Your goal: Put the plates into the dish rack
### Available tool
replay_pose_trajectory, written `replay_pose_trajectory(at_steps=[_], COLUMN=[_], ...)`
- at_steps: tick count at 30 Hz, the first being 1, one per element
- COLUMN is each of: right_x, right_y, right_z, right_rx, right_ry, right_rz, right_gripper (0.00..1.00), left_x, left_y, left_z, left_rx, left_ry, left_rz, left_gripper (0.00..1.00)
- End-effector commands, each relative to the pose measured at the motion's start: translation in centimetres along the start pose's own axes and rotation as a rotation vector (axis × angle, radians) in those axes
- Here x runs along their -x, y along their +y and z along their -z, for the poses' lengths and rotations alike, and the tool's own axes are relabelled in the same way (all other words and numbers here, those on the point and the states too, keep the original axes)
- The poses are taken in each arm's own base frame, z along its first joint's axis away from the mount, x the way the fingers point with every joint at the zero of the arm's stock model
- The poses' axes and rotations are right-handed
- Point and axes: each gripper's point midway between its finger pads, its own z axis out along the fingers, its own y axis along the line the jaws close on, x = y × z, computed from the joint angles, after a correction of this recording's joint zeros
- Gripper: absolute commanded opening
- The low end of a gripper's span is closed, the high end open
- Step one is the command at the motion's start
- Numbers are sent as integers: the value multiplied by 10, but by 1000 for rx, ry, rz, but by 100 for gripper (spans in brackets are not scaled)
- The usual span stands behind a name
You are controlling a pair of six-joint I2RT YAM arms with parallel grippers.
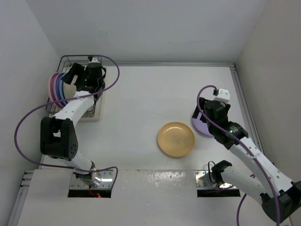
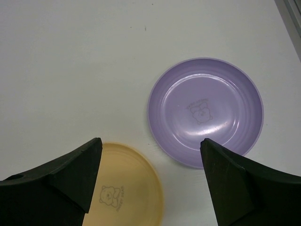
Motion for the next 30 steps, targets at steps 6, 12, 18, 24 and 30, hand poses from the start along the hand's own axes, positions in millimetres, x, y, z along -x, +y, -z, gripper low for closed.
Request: replay_pose_trajectory(at_steps=[6, 12, 18, 24, 30], right_x=[-21, -54, -82, -114, -121], right_y=[3, -34, -85, -103, -106], right_z=[-7, -10, 5, 13, 14], right_rx=[9, -110, -312, -359, -355], right_ry=[113, 197, 246, 276, 279], right_rz=[-35, -248, -326, -334, -317], right_gripper=[93, 96, 97, 97, 97], left_x=[119, 86, 21, 0, -41], left_y=[8, -158, -256, -303, -335], left_z=[130, 320, 394, 417, 419], left_rx=[-442, -1483, -1787, -1839, -1797], left_ry=[-414, -532, -339, -253, -166], left_rz=[211, -118, -378, -462, -576], left_gripper=[89, 92, 92, 92, 70])
